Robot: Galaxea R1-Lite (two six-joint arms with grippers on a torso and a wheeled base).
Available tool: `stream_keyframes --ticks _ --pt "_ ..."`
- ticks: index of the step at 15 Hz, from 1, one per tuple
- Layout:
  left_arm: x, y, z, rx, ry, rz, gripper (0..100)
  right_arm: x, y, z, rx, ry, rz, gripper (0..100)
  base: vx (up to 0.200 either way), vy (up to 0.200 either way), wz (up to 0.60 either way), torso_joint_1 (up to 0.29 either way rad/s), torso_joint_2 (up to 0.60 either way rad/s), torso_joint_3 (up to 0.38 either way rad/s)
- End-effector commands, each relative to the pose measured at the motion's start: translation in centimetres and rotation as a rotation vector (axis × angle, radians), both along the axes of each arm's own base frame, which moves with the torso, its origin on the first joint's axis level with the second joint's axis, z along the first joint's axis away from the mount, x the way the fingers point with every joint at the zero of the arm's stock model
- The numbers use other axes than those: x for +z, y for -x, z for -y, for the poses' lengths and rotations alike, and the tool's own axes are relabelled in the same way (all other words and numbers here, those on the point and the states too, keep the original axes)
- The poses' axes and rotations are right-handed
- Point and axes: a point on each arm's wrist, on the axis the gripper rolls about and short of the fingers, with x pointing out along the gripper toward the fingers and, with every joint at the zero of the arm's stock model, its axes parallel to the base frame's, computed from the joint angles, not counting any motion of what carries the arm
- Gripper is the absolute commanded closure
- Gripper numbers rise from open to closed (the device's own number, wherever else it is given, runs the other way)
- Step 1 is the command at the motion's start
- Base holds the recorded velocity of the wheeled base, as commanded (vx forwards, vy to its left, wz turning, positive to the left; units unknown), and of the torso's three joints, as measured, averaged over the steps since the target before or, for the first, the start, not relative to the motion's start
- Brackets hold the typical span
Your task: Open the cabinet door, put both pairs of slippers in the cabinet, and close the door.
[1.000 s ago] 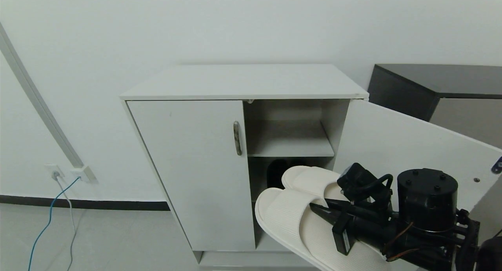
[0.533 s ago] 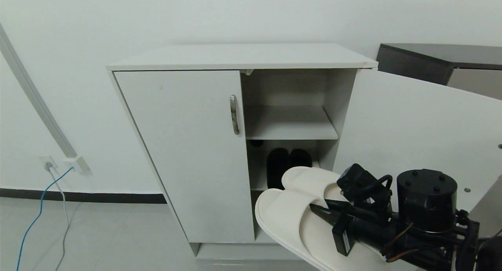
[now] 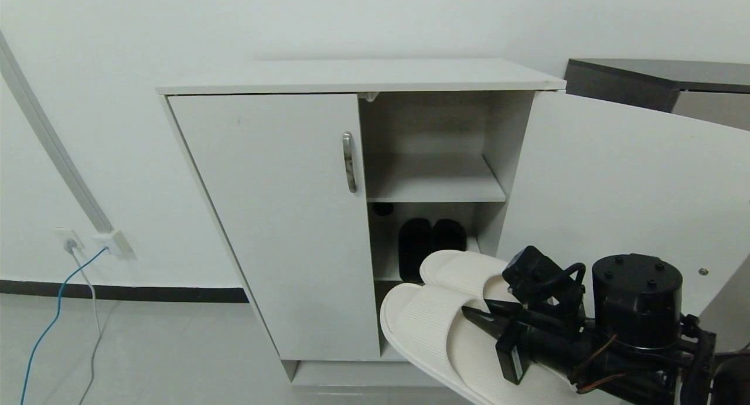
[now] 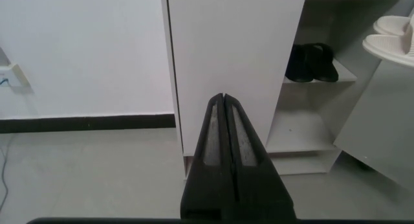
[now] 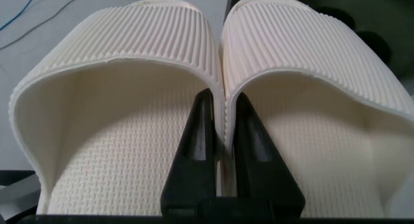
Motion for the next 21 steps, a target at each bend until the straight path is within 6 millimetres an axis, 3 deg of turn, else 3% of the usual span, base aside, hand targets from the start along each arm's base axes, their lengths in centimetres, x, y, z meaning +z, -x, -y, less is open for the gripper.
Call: stream_keyframes --ticks 1,14,17,21 --pt "-0.01 -0.01 0.0 0.0 0.001 -0.003 100 -0.36 0.1 -0.02 0.004 0.011 -0.009 100 0.0 0.0 0.0 0.0 0.0 0.0" --pt "0.0 -0.01 0.0 0.0 -0.001 -0.001 100 -0.43 0.14 -0.09 0.004 -0.003 0.005 100 0.0 0.0 0.0 0.0 0.0 0.0" --pt "0.0 -0.01 0.0 0.0 -0.001 -0.001 100 -0.66 0.12 -0.1 0.004 0.004 -0.001 100 0.0 0.2 0.0 -0.002 0.18 0.103" --pt "0.0 -0.01 0.0 0.0 0.001 -0.001 100 -0.91 0.04 -0.18 0.003 0.012 -0.006 100 0.0 0.0 0.0 -0.001 0.04 0.018"
